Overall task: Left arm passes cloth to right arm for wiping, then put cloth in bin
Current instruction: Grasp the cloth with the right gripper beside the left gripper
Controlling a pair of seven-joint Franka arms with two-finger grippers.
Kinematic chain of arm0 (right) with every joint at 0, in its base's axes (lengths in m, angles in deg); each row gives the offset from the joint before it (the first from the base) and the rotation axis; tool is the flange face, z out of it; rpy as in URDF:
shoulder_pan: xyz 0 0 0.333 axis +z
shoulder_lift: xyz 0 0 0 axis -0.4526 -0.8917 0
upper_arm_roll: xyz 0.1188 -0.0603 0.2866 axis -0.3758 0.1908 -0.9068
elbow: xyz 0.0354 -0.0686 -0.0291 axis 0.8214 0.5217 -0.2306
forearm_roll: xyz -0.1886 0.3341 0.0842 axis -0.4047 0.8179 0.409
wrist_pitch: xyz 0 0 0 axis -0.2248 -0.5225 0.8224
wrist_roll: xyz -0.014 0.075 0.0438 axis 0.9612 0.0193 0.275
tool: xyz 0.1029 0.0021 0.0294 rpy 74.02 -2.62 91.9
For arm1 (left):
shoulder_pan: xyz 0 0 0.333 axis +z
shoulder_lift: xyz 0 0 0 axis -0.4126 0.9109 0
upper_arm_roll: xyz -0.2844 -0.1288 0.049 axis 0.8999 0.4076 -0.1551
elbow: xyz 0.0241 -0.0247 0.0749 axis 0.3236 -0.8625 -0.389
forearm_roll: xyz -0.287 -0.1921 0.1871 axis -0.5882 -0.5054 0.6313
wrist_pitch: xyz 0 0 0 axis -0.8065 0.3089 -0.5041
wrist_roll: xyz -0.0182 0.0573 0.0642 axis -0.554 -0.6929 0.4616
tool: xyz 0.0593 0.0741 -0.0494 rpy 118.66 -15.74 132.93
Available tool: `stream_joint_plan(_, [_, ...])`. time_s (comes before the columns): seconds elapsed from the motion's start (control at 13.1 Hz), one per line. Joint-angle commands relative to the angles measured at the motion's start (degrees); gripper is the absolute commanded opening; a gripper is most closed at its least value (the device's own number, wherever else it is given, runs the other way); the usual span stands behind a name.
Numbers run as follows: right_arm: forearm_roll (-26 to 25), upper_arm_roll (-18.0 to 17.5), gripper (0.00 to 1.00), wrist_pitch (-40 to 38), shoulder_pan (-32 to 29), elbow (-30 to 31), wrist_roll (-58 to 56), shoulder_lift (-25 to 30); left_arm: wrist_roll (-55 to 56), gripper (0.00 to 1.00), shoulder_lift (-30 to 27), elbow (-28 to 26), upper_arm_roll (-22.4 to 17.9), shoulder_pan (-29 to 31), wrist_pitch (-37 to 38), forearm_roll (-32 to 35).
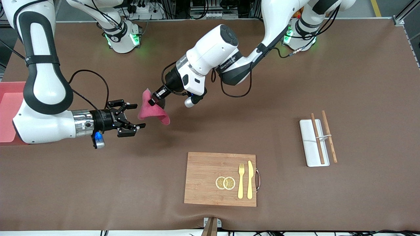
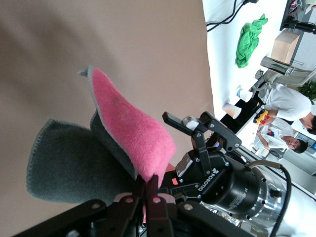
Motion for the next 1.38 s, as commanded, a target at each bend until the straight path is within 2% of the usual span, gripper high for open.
stream_joint_plan(0.0, [1.4, 0.35, 0.71, -0.17, 1.36, -0.21, 0.82, -0.29, 0.68, 0.0, 1.24, 2.15, -0.66, -1.07, -0.7, -0.58])
stream_joint_plan(0.23, [1.4, 0.35, 0.11, -0.7, 1.19, 0.84, 0.29, -0.21, 0.68, 0.0, 1.16, 2.15, -0.66, -0.9, -0.7, -0.58])
stream_joint_plan(0.31, [1.31, 0.35, 0.0, -0.44, 1.27, 0.84, 0.29, -0.21, 0.68, 0.0, 1.07, 2.15, -0.66, -0.72, -0.7, -0.58])
stream_joint_plan(0.69, [0.35, 0.44, 0.0, 0.87, 1.89, -1.17, -2.17, -0.21, 0.59, 0.0, 0.63, 1.8, -0.66, -0.11, -0.52, -0.58])
stream_joint_plan(0.77, [-1.57, 0.44, 0.0, 2.88, 1.89, -1.35, -2.87, -0.21, 0.59, 0.26, 0.46, 1.62, -0.58, 0.68, -0.26, -0.49])
stream_joint_plan(0.84, [-3.94, 0.35, 0.0, 4.64, 1.72, -1.62, -3.66, -0.29, 0.59, 0.75, 0.19, 1.62, -0.66, 0.77, 0.0, -0.15])
stream_joint_plan(0.92, [-5.87, 0.35, 0.0, 6.49, 1.8, -1.71, -4.62, -0.64, 0.59, 1.0, -0.68, 1.62, -0.66, 0.77, 0.18, 0.12])
stream_joint_plan(1.0, [-8.07, 0.35, 0.0, 9.2, 2.32, -1.71, -6.63, -1.34, 0.59, 1.0, -1.73, 1.53, -0.66, 1.38, 1.14, -0.05])
stream_joint_plan(1.3, [-10.37, 0.44, 0.0, 16.94, 2.6, -1.27, -19.18, -7.04, -1.16, 1.0, -10.07, 0.04, -0.58, 9.37, 19.13, 0.82])
